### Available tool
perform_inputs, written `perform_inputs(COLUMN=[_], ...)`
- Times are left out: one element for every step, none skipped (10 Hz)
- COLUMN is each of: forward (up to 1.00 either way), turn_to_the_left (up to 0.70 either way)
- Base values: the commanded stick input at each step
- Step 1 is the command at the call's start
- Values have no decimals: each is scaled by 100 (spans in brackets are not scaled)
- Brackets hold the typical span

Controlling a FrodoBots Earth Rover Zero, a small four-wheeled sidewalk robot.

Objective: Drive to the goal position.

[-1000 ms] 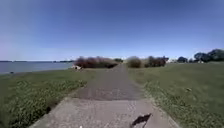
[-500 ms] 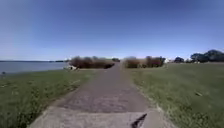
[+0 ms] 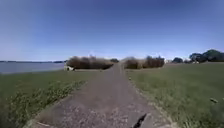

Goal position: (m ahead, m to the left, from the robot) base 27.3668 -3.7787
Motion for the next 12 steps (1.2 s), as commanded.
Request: perform_inputs(forward=[70,70,70,70,70,70,70,70,70,70,70,70], turn_to_the_left=[0,0,0,0,0,0,0,0,0,0,0,0])
